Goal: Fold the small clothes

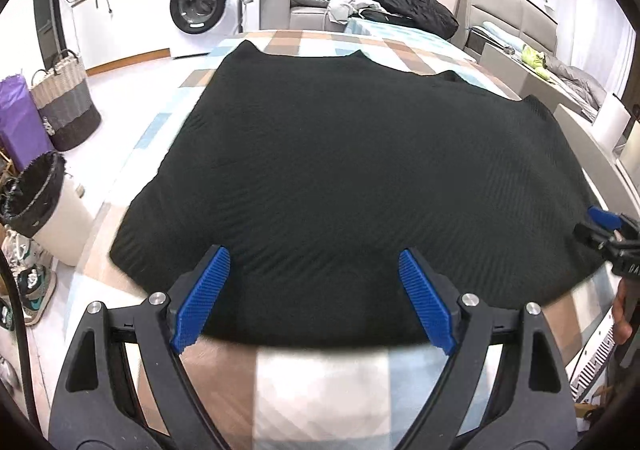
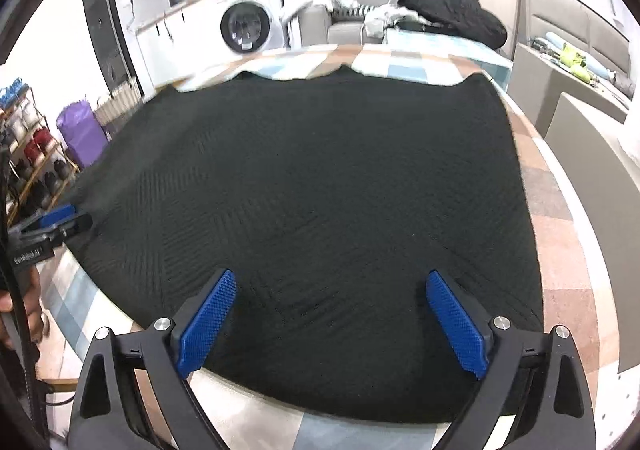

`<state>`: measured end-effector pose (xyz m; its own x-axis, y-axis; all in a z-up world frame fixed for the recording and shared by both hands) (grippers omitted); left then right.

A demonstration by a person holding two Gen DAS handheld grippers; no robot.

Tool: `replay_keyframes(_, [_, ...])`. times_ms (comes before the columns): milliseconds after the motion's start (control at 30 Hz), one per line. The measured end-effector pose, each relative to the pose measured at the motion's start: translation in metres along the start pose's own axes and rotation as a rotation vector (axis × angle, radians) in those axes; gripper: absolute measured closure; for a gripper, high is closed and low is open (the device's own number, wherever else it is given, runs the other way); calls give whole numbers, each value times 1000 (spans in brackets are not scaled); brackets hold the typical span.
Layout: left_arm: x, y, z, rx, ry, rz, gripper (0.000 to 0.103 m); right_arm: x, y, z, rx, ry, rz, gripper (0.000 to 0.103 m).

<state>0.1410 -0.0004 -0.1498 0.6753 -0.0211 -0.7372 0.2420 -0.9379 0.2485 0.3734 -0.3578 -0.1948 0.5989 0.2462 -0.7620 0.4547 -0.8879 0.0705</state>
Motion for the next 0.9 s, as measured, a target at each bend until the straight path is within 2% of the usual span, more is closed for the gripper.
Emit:
replay_keyframes(67, [7, 8, -2, 7, -24, 16, 17, 6, -4, -5, -20, -25, 2, 6])
replay_keyframes(200, [14, 21, -4, 46, -31, -2, 17, 20, -20, -18, -55, -54, -9, 6])
replay_keyframes(333, [6, 15, 4, 71, -20, -47, 17, 21, -31, -19, -100, -55, -4, 6])
replay_keyframes(433, [-10, -3, 7, 14, -1, -53, 17, 13, -30, -12, -87, -43, -25, 5])
replay_keyframes(700, [-52, -66, 27, -235, -4, 15, 17, 0, -25, -2, -48, -17, -49, 5])
replay_keyframes(767, [-51, -73, 27, -270, -7, 39, 17, 2, -25, -2, -50, -18, -46, 5])
replay_keyframes(900, [-40, -80, 17, -285, 18, 22, 17, 3, -27, -2, -68, -21, -34, 5])
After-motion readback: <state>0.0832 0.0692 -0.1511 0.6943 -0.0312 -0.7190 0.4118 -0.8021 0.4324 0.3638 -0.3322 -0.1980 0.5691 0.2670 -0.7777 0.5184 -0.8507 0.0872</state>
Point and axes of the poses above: each gripper's, at about its wrist camera, not at the fingertips, and x roughly the way its jaws point, y to its right, z to its underside, the point moved 9 cm from there along x, roughly the way its jaws point, and after that the axes turned 14 degrees about -x, right-handed, at the moved point
